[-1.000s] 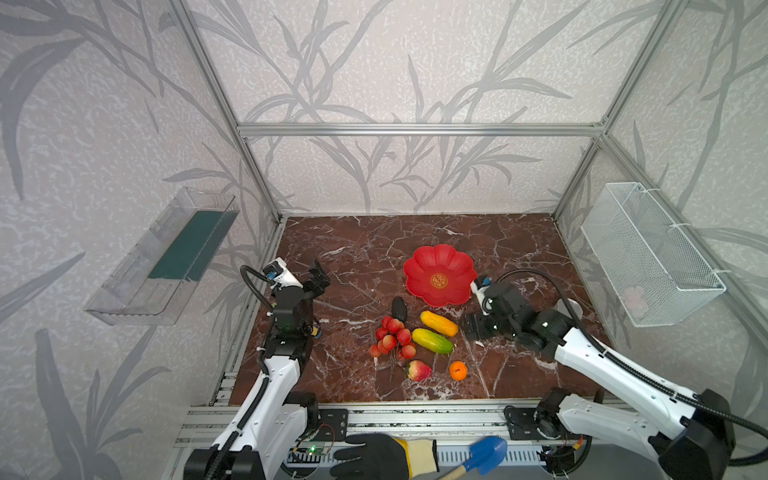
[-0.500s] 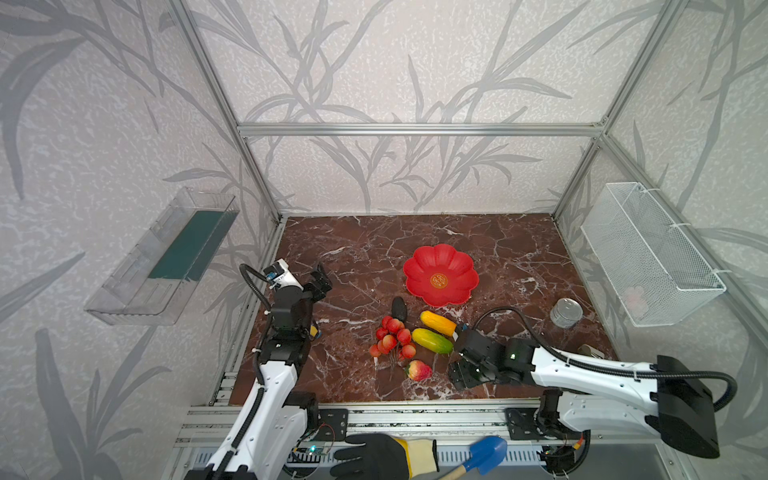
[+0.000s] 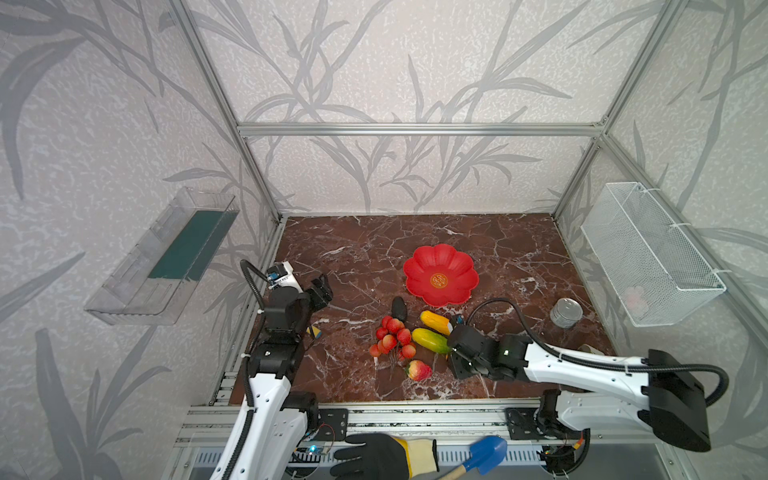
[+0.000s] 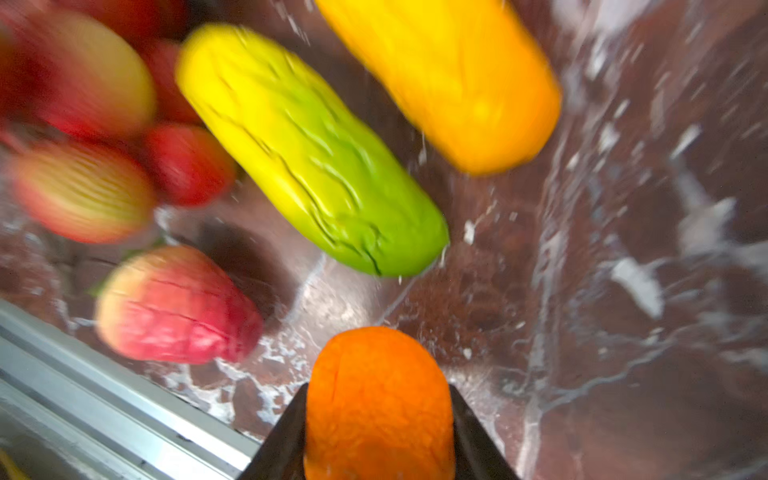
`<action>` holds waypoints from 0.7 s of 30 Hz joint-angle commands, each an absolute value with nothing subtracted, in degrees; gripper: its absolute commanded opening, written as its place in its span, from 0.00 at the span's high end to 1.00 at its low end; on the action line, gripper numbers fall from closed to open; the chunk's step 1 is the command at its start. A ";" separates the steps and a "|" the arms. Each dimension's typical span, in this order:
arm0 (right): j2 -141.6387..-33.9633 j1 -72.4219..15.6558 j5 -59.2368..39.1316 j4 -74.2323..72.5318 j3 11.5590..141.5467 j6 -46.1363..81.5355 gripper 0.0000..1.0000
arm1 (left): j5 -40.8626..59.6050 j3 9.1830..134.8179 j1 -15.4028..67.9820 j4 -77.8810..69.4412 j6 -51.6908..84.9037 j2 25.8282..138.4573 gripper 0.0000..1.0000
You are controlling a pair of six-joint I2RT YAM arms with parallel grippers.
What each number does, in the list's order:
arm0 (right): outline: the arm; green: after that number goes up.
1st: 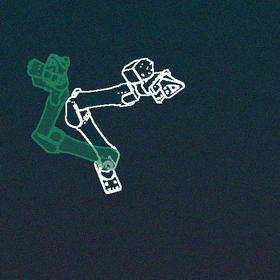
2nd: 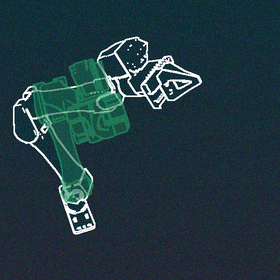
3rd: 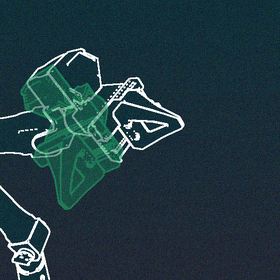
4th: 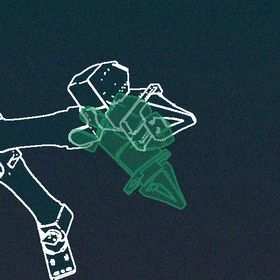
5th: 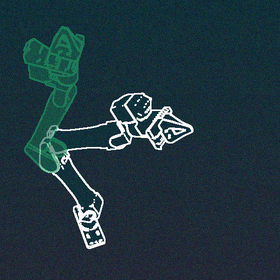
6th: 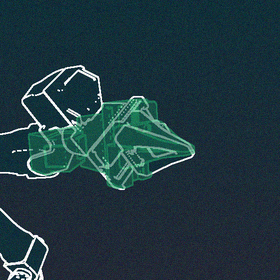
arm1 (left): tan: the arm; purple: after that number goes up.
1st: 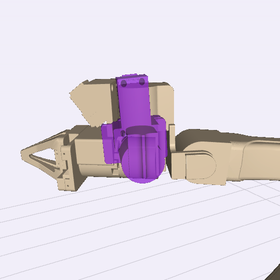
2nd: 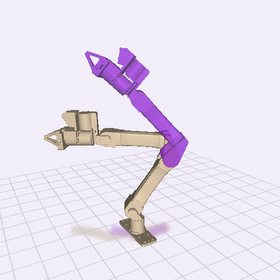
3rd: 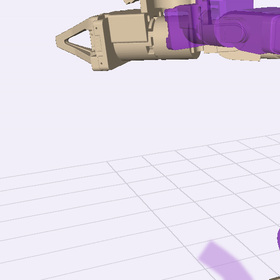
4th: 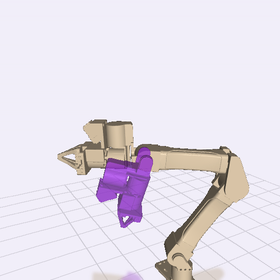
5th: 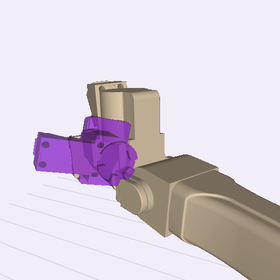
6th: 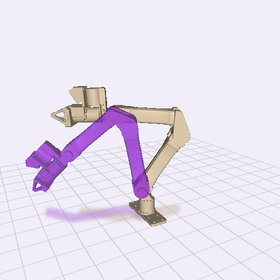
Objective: Place and organize the fake fruits in the fruit bowl
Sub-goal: 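Carry the tangerine into the bowl with right gripper while left reaches for peach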
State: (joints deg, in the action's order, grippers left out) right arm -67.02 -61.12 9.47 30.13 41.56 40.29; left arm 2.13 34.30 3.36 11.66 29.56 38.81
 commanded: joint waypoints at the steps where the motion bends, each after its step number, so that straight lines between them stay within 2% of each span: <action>1: -65.66 -55.07 15.78 32.15 49.68 29.96 0.55 | 6.02 38.84 7.10 22.87 26.83 40.19 0.26; 4: -71.49 -47.19 11.82 24.50 53.32 23.67 0.55 | 2.25 39.72 15.82 26.99 27.56 39.87 0.28; 8: -84.53 -40.52 8.00 16.58 60.38 19.01 0.55 | -3.06 39.31 29.22 30.56 31.11 39.81 0.31; 15: -104.46 -35.47 6.10 12.44 69.99 15.06 0.55 | -7.80 35.20 50.53 29.76 38.38 42.75 0.32; 21: -115.16 -33.86 5.83 14.63 76.40 14.91 0.55 | -10.25 37.54 63.54 25.84 40.44 53.83 0.32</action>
